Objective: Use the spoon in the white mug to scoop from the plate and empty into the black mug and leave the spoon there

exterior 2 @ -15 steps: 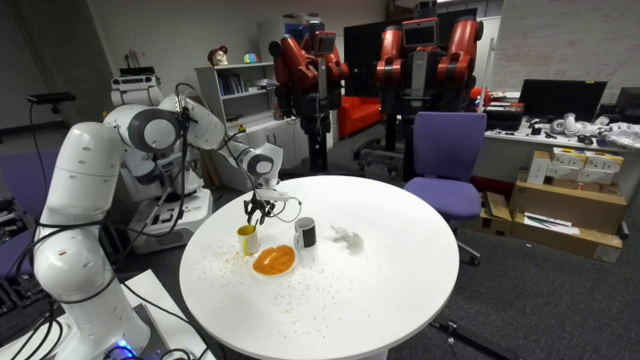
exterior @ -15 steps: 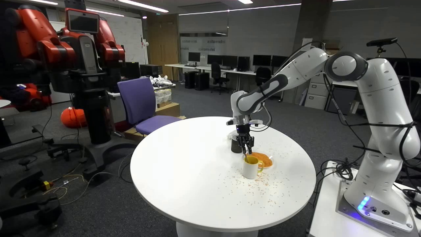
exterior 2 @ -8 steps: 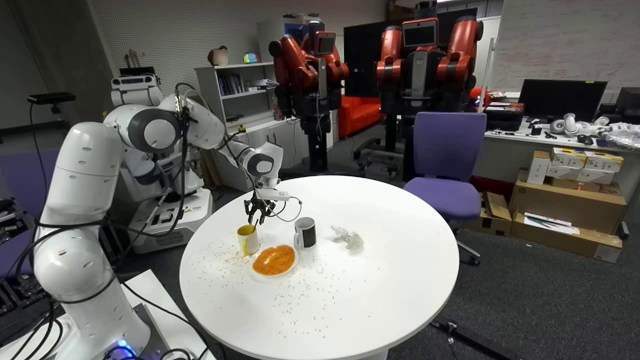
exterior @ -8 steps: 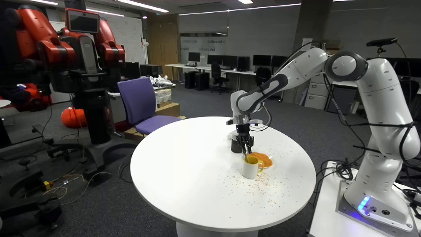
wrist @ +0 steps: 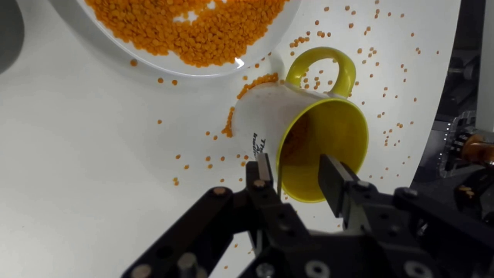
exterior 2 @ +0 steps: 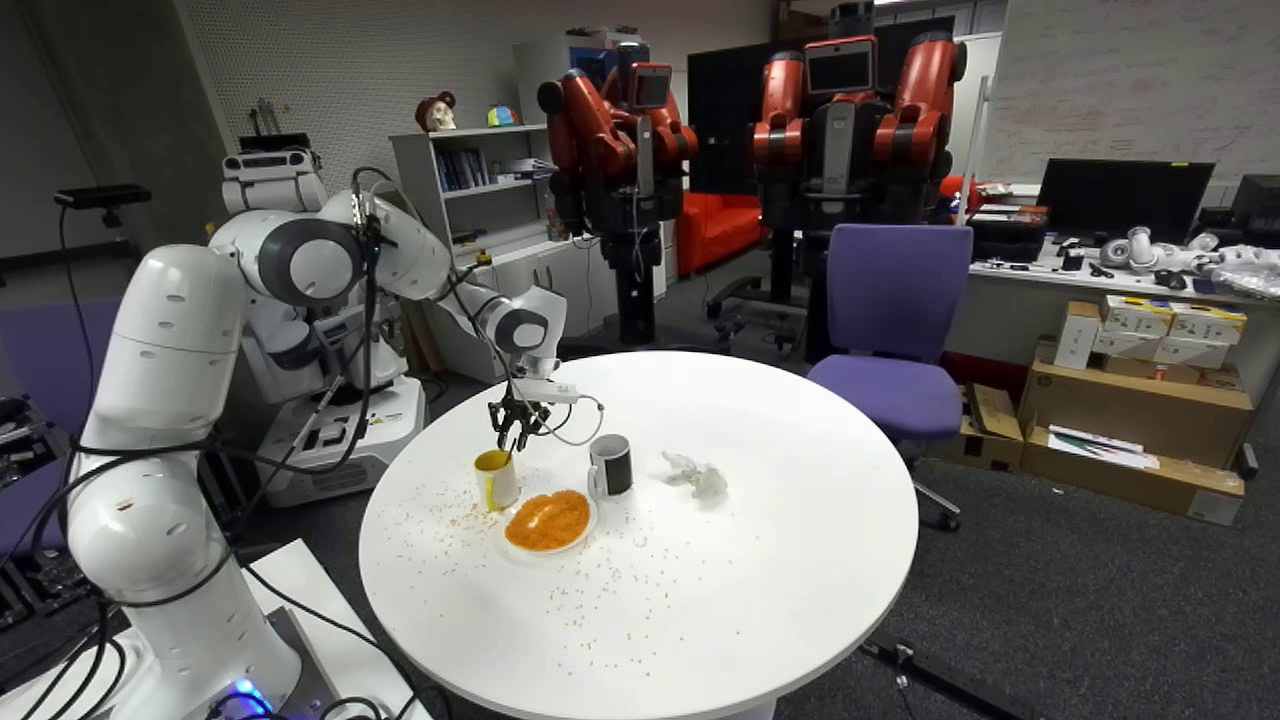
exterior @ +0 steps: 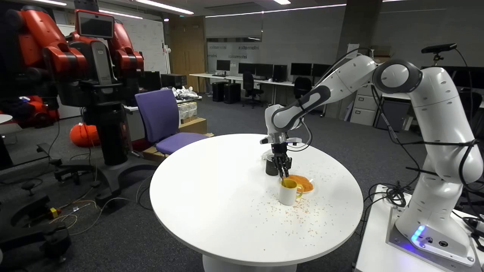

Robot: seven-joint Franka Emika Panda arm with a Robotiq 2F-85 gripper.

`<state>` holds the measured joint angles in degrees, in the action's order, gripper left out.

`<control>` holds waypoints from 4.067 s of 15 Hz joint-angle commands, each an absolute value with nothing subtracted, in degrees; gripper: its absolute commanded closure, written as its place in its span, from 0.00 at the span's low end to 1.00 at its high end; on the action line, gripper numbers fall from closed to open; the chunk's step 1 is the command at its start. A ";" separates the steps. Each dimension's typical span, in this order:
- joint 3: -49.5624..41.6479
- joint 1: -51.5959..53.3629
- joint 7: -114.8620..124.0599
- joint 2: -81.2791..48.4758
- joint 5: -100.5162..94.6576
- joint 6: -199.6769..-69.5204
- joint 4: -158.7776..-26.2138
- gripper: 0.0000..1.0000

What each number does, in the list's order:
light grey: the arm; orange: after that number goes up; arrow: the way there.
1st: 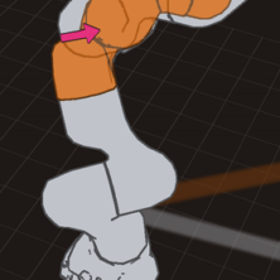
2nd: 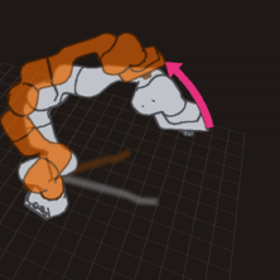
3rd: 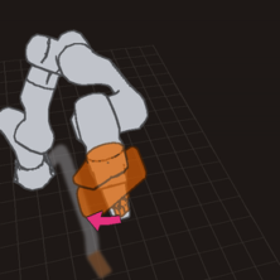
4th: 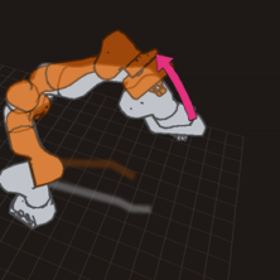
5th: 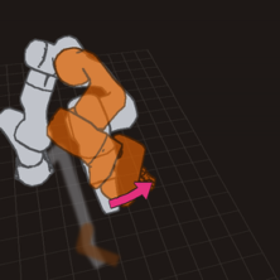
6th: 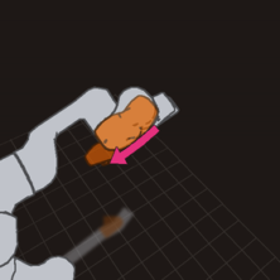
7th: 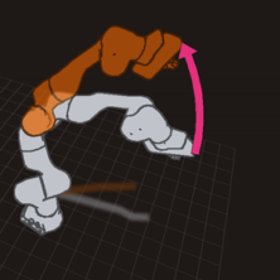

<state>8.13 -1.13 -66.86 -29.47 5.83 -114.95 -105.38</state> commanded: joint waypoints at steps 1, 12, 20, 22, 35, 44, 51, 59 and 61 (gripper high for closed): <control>8.58 -1.56 -67.02 -29.11 6.34 -115.07 -105.34 0.59; 8.87 -1.18 -66.83 -29.52 6.53 -115.58 -105.54 0.89; 8.71 -1.18 -66.29 -27.64 6.24 -114.97 -106.09 0.99; 8.97 -1.26 -65.96 -25.98 7.00 -114.90 -106.87 0.99; 8.04 1.44 -59.93 -9.52 3.10 -120.24 -114.75 0.99; 0.87 -1.48 -41.55 2.49 -3.15 -125.26 -126.12 0.99; -6.43 -5.36 -33.59 12.72 0.03 -131.70 -141.96 0.99; -7.63 -4.21 -26.57 13.83 -0.49 -136.86 -147.81 0.98; -6.64 -4.82 -24.17 13.15 -3.70 -138.52 -147.60 0.99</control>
